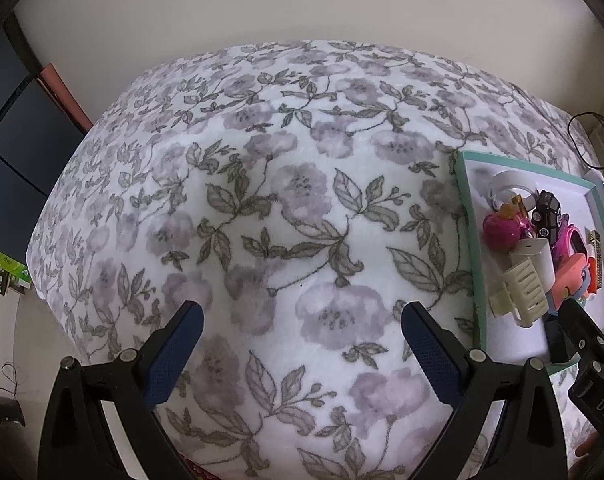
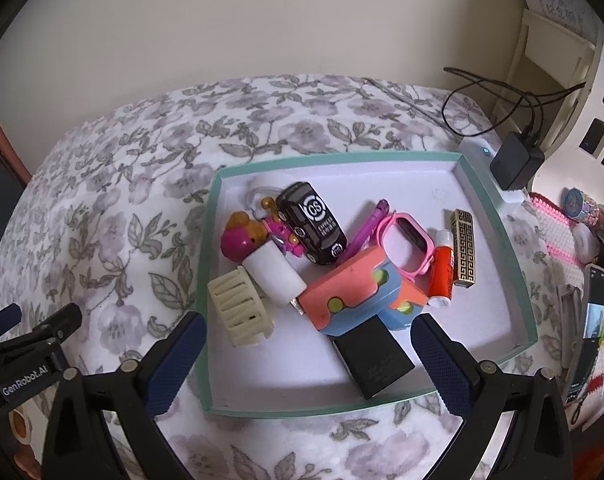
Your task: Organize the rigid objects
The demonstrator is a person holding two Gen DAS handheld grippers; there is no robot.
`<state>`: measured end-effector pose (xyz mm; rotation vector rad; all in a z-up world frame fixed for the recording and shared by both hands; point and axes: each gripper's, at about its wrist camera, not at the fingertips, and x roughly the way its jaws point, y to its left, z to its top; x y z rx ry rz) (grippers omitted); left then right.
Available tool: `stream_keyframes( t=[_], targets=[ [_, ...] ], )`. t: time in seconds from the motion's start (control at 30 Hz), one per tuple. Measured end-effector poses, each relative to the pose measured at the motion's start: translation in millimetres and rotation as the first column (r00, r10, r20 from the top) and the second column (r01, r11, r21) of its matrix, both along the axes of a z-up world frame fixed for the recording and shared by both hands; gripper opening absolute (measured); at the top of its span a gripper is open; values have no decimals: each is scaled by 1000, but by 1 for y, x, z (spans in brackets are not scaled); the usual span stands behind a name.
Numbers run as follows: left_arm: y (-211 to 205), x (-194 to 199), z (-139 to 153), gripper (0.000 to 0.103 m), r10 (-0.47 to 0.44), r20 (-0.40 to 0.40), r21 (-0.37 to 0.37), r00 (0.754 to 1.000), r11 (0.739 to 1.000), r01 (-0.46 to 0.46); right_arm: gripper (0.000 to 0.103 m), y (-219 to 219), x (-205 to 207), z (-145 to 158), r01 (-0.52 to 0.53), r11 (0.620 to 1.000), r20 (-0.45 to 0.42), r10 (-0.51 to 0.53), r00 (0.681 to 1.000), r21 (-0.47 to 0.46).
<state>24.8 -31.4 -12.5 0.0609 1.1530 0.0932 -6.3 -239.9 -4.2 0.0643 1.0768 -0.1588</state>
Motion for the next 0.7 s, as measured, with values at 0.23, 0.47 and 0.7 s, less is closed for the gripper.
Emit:
stream_keyframes(
  t=[0.23,0.47,0.7],
  targets=[
    [4,3,-4,99,14,-7,-9,1000,1000,-14,103,-4,3,-8,5,1000,-26,-5,1000,-1],
    [3,5,-9,99,4,-13,-7,1000,1000,-5,103,-5,4,-12,0,1000,-36,0,999,-10],
    [2,5,-9,99,2,-13,-3,1000,1000,-2,103,-5,4,-12,0,1000,-36,0,999,-9]
  ],
)
